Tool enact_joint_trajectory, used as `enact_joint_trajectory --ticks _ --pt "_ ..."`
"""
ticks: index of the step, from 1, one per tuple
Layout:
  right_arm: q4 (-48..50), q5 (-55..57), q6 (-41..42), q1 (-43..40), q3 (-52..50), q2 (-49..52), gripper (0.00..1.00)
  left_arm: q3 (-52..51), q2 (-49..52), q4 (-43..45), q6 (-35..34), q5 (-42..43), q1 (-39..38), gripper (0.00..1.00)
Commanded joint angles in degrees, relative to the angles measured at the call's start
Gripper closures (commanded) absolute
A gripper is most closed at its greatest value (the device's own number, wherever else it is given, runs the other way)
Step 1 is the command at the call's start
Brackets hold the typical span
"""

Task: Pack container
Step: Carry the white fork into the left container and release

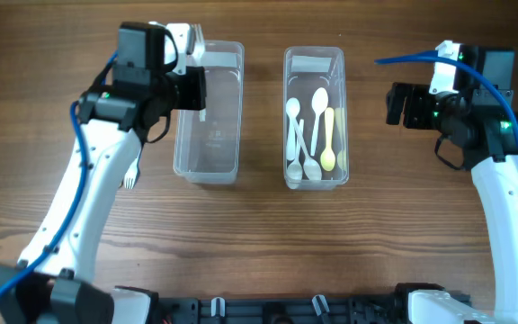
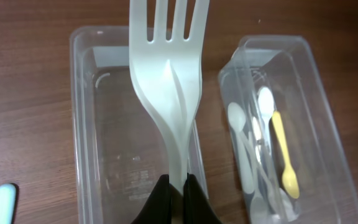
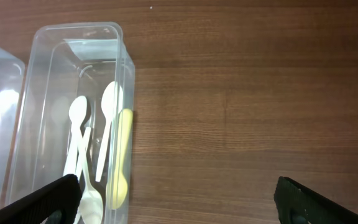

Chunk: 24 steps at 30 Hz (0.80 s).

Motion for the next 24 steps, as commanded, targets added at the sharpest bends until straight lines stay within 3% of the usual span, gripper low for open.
enact_joint_trajectory --ticks 1,3,5,7,8,9,14,18,24 --pt "0.2 0.8 -0.7 -0.1 0.9 0.5 0.0 0.7 3.7 0.2 2.4 -0.9 -0.3 0.96" --pt "0.2 0.8 -0.7 -0.1 0.9 0.5 0.0 0.7 4.8 0.2 2.4 -0.9 -0.3 0.92" --pt "0.2 0.8 -0.7 -0.1 0.9 0.5 0.0 0.7 5.0 0.2 2.4 -0.9 -0.3 0.56" --pt "0.2 0.8 -0.7 -0.1 0.9 0.5 0.0 0.7 5.0 0.3 2.4 -0.9 -0.3 0.4" --pt "0.2 0.8 -0.7 -0.1 0.9 0.5 0.0 0.7 5.0 0.4 2.4 -0.9 -0.3 0.25" --pt "0.2 0.8 -0.7 -0.1 0.9 0.5 0.0 0.7 5.0 0.5 2.4 -0.9 -0.3 0.18" --pt "0.2 0.8 -0.7 -0.1 0.9 0.5 0.0 0.7 1.8 -0.9 4.9 -5.4 0.6 0.13" --pt "0.2 0.8 -0.7 -0.1 0.9 0.5 0.0 0.7 -3.2 -7.7 4.9 -13.3 1.6 0.09" --pt "0.2 0.8 -0.7 -0.1 0.9 0.5 0.0 -0.3 -4.5 -20.3 4.9 -16.3 4.5 0.19"
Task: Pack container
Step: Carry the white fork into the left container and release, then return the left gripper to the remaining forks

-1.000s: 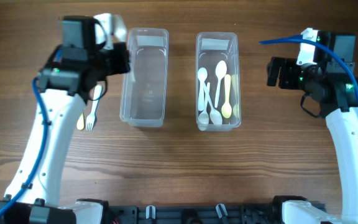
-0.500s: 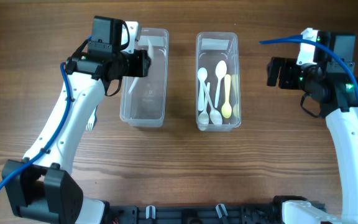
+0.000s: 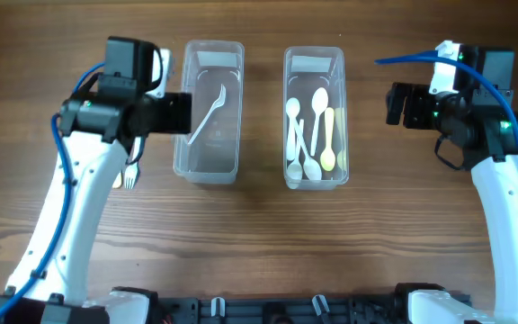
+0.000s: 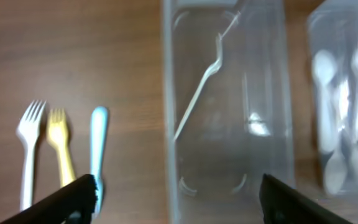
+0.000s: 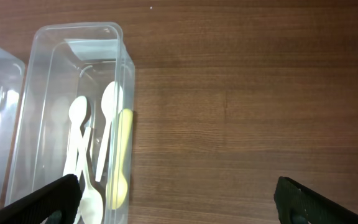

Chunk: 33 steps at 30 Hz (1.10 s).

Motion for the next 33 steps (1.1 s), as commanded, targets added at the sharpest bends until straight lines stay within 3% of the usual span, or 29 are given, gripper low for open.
enact_joint_trajectory --ticks 1,6,11,16,23,27,33 --pt "0.2 0.8 -0.7 -0.1 0.9 0.5 0.0 -1.6 0.2 -3.5 0.7 -2.7 2.4 0.19" --pt "0.2 0.8 -0.7 -0.1 0.9 0.5 0.0 -9.5 0.3 -0.1 0.7 -2.4 7.1 0.19" --pt "0.2 0.8 -0.7 -0.1 0.9 0.5 0.0 -15.0 0.3 5.5 0.7 -2.5 11.5 0.25" --pt "0.2 0.8 -0.7 -0.1 0.9 0.5 0.0 -20.1 0.4 10.0 0.7 -2.4 13.9 0.22" --pt "0.2 0.8 -0.7 -0.1 0.9 0.5 0.0 -21.6 0.7 13.2 0.7 -2.5 13.9 0.15" --pt "0.2 0.8 -0.7 -0.1 0.9 0.5 0.0 -21.6 2.0 13.9 0.7 -2.5 14.0 0.2" --pt "0.2 0.8 -0.7 -0.1 0.9 0.5 0.0 -21.6 8.4 17.5 0.8 -2.8 14.0 0.2"
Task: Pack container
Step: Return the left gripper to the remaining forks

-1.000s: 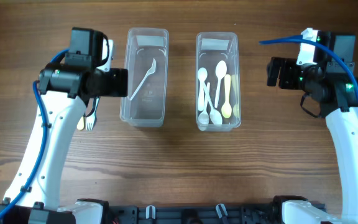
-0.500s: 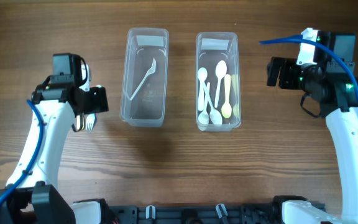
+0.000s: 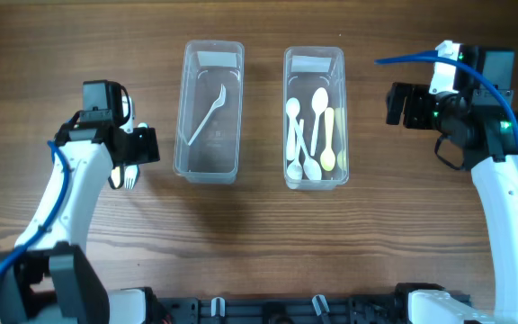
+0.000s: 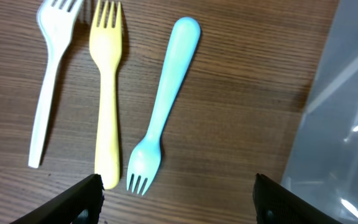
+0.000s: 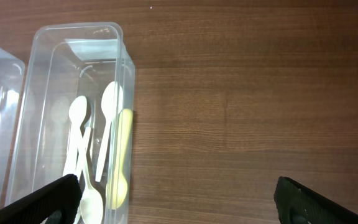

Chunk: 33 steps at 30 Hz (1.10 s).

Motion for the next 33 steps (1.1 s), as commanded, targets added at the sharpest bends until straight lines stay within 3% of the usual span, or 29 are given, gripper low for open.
enact_joint_trajectory --ticks 1,4,15,17,22,31,33 --pt "0.1 0.8 -0.7 -0.1 0.9 0.5 0.0 -0.3 5.0 3.3 0.9 -1.1 0.3 0.19" --pt "0.2 0.8 -0.7 -0.1 0.9 0.5 0.0 -0.3 8.4 7.2 1.7 -2.8 0.4 0.14" --pt "0.1 0.8 -0.7 -0.1 0.9 0.5 0.0 -0.3 20.2 13.7 2.4 -2.8 0.5 0.14" --pt "0.2 0.8 -0.7 -0.1 0.9 0.5 0.0 -0.3 20.7 12.9 2.4 -2.7 0.5 0.27" --pt "0.1 0.8 -0.7 -0.1 0.9 0.5 0.0 -0.3 20.6 10.9 2.4 -2.7 0.5 0.73" --pt "0.1 0.8 -0.7 -0.1 0.9 0.5 0.0 0.9 18.8 9.4 2.1 -2.7 0.5 0.96" --pt "0.1 0.8 -0.7 -0.1 0.9 0.5 0.0 2.3 16.9 7.7 1.7 -2.8 0.5 0.96"
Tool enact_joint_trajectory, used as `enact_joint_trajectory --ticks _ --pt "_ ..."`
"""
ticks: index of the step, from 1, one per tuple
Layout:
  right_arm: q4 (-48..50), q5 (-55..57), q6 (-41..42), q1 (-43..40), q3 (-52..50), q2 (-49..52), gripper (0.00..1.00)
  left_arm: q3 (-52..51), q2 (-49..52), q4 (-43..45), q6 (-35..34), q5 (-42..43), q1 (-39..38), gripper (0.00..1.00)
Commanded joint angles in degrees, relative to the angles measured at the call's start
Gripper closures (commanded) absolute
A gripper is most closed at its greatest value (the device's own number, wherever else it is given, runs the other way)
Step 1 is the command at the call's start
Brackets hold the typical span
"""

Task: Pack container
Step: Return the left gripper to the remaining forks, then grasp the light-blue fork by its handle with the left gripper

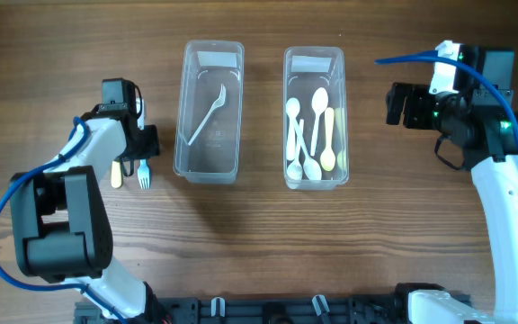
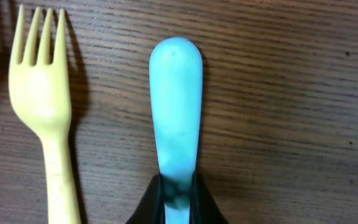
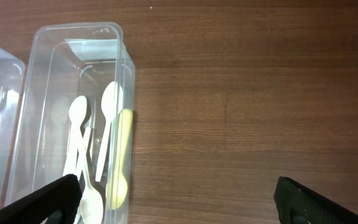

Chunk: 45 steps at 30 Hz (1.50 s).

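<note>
My left gripper (image 2: 178,194) is shut on the handle of a light blue fork (image 2: 176,106) lying on the wood just left of the left clear container (image 1: 210,112); the same fork (image 1: 143,173) shows its tines in the overhead view. A yellow fork (image 2: 47,124) lies beside it. One white fork (image 1: 208,110) lies inside the left container. The right clear container (image 1: 314,115) holds several white spoons and a yellow spoon (image 1: 328,139). My right gripper (image 3: 179,199) hangs open over bare wood to the right of that container, with nothing between its fingers.
The wooden table (image 1: 259,243) carries only these two containers and the loose forks at the left. My left arm (image 1: 70,207) bends over the left side. The right arm (image 1: 511,198) stands at the far right edge.
My left gripper was open above the three loose forks. It is now down on the table and shut on the light blue fork's handle. The right arm has not moved.
My left gripper held a white fork over the left container. Then it was open and the fork lay inside. Then it stood open over the loose forks left of the container, and now grips the blue one. The right gripper stayed open throughout.
</note>
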Motion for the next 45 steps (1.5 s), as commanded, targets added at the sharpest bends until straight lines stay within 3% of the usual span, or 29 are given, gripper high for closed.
enact_joint_trajectory --ticks 1,7,9,10,11,12,24,35,45 --pt "0.2 0.8 -0.7 -0.1 0.9 0.5 0.0 0.9 -1.2 -2.8 -0.4 -1.2 0.3 0.96" --pt "0.2 0.8 -0.7 -0.1 0.9 0.5 0.0 2.0 -9.5 -3.8 -3.4 -3.9 0.3 0.95" --pt "0.2 0.8 -0.7 -0.1 0.9 0.5 0.0 2.0 -11.2 -3.8 -3.4 -5.2 0.3 0.86" --pt "0.2 0.8 -0.7 -0.1 0.9 0.5 0.0 2.0 -11.9 -3.7 -3.4 -5.9 0.3 0.76" --pt "0.2 0.8 -0.7 -0.1 0.9 0.5 0.0 2.0 -12.3 -3.6 -3.4 -6.6 0.3 0.49" --pt "0.2 0.8 -0.7 -0.1 0.9 0.5 0.0 2.0 -12.7 -3.2 -3.4 -7.7 0.3 0.0" --pt "0.2 0.8 -0.7 -0.1 0.9 0.5 0.0 1.9 -12.0 1.7 -2.7 -8.5 0.3 0.01" --pt "0.2 0.8 -0.7 -0.1 0.9 0.5 0.0 1.4 -1.5 1.5 -2.7 -8.2 4.2 0.0" --pt "0.2 0.8 -0.7 -0.1 0.9 0.5 0.0 1.4 1.2 2.4 -2.7 4.0 11.5 0.01"
